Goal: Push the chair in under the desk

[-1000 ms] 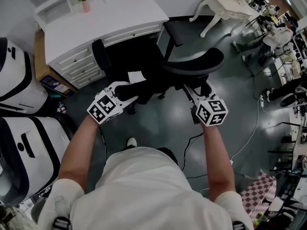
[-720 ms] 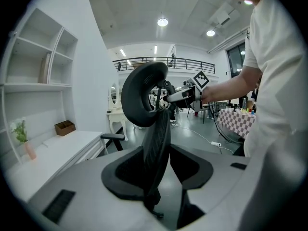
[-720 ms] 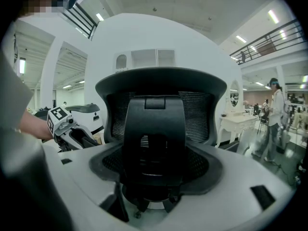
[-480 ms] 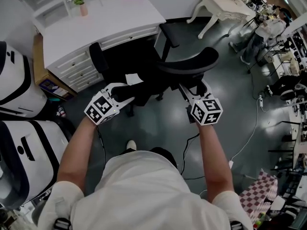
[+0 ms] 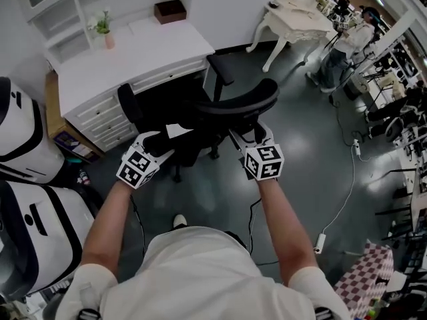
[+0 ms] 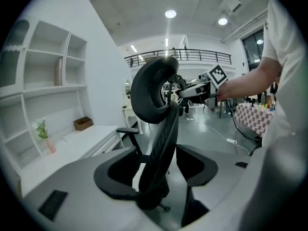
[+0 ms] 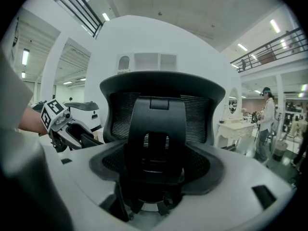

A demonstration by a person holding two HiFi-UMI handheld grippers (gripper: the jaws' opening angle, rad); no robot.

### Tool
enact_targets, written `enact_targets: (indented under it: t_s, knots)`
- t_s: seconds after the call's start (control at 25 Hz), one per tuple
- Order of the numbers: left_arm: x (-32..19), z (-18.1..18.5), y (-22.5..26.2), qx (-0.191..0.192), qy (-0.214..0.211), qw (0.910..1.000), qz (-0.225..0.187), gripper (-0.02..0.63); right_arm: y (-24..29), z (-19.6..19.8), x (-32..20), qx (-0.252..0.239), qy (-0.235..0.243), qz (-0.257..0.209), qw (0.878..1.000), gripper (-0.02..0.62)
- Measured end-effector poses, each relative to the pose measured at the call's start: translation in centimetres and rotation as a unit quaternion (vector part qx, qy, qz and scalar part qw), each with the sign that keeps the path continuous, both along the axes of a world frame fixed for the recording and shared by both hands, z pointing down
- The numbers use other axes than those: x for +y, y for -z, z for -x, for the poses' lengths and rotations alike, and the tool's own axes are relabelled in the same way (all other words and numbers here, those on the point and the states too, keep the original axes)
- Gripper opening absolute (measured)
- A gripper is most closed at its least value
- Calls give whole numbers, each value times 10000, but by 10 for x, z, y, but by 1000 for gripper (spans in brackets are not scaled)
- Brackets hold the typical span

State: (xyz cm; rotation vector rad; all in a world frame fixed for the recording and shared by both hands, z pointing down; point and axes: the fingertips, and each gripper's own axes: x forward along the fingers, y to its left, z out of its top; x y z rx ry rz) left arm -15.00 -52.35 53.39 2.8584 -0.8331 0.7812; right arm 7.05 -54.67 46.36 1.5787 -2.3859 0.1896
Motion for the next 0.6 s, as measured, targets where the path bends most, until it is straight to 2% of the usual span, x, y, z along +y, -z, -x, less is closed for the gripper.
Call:
enact_targets:
  t_s: [0.08,0.32,0.6]
  knots:
    - [3,2,7,-64,266,9995,-175,256,3,-4,9,61,31,-53,10000,313]
    - [23,11,44,226,1021,9931,-527,253,9,-27,43,-76,125,-155,9998,313]
    - [84,-12,65,699,1450,9861,-411,227,4,-43,102,-152,403,-136,9990,310]
